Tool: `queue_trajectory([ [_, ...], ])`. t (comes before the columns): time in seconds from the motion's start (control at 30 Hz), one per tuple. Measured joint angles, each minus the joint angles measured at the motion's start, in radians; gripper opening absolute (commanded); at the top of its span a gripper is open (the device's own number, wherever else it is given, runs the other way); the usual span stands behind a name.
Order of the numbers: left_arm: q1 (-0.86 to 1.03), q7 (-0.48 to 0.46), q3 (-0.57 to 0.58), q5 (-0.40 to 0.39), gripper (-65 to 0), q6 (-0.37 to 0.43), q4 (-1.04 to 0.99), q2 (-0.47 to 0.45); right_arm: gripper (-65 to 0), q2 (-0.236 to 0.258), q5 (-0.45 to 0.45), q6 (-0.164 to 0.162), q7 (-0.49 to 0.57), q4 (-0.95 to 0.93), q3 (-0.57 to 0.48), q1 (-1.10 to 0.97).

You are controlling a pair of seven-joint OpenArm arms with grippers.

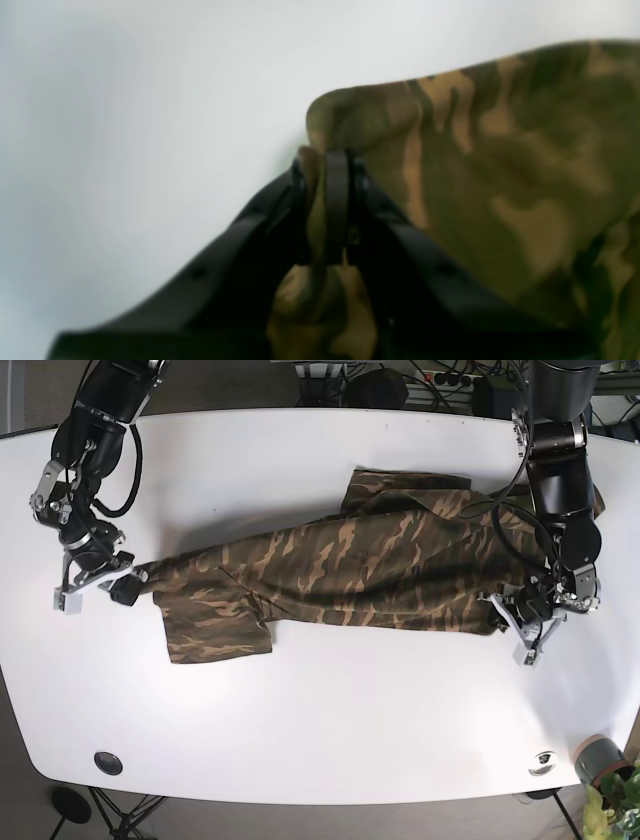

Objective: Fold the T-shirt properly

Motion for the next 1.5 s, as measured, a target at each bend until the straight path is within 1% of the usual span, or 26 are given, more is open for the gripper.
queue_trajectory([
  [0.07,-0.006,0.002,0.0,-0.005,-65.0,0.037,0.06,0.002,-62.9,0.011,0.003,0.001,0.001,0.0,0.001,0.024],
  [0.13,-0.017,0.027,0.0,-0.013,-65.0,0.06,0.111,0.002,-62.9,0.022,0.001,0.0,0.0,0.0,0.0,0.047],
  [0.2,-0.029,0.064,0.0,-0.016,-65.0,0.088,0.166,0.002,-62.9,0.044,0.0,0.0,-0.004,-0.001,-0.011,0.073],
  [0.33,-0.076,0.128,0.0,-0.011,-65.0,0.111,0.249,0.002,-62.9,0.085,0.002,0.001,-0.001,-0.001,-0.061,0.143],
  [0.53,-0.183,0.166,0.0,-0.015,-65.0,0.112,0.299,0.001,-62.9,0.105,0.0,0.004,-0.004,-0.001,-0.065,0.219],
  [0.63,-0.238,0.183,0.0,-0.014,-65.0,0.111,0.3,0.001,-62.9,0.14,0.004,0.009,-0.007,-0.017,-0.085,0.271],
  [0.67,-0.256,0.183,0.0,-0.016,-65.0,0.112,0.298,0.001,-62.9,0.163,0.003,0.007,-0.004,-0.041,-0.106,0.3],
  [0.7,-0.272,0.183,0.0,-0.016,-65.0,0.116,0.298,0.0,-62.9,0.172,0.0,0.004,-0.003,-0.054,-0.117,0.321],
  [0.77,-0.314,0.182,0.0,-0.016,-65.0,0.139,0.293,0.0,-62.9,0.195,0.003,0.009,-0.004,-0.094,-0.148,0.381],
  [0.9,-0.374,0.183,0.0,-0.027,-65.0,0.157,0.292,-0.022,-62.9,0.219,0.016,0.015,-0.004,-0.143,-0.174,0.475],
  [0.97,-0.408,0.187,-0.002,-0.016,-65.0,0.177,0.291,-0.025,-62.9,0.241,0.011,0.016,-0.009,-0.184,-0.205,0.534],
  [1.07,-0.465,0.187,-0.001,-0.02,-65.0,0.193,0.289,-0.022,-62.9,0.269,0.027,0.021,-0.009,-0.24,-0.242,0.628],
  [1.17,-0.52,0.183,0.0,-0.03,-65.0,0.201,0.28,-0.021,-62.9,0.288,0.023,0.014,-0.006,-0.282,-0.269,0.721],
  [1.23,-0.566,0.185,0.0,-0.031,-65.0,0.206,0.258,-0.023,-62.9,0.307,0.023,0.021,-0.009,-0.313,-0.31,0.794],
  [1.3,-0.607,0.185,0.0,-0.027,-65.0,0.208,0.225,-0.023,-62.9,0.319,0.022,0.019,-0.008,-0.352,-0.346,0.861],
  [1.37,-0.652,0.187,-0.003,-0.016,-65.0,0.217,0.193,-0.027,-62.9,0.326,0.004,0.004,-0.003,-0.39,-0.378,0.94],
  [1.5,-0.718,0.19,-0.003,-0.016,-65.0,0.216,0.181,-0.05,-62.9,0.352,0.021,0.008,0.0,-0.412,-0.428,1.058],
])
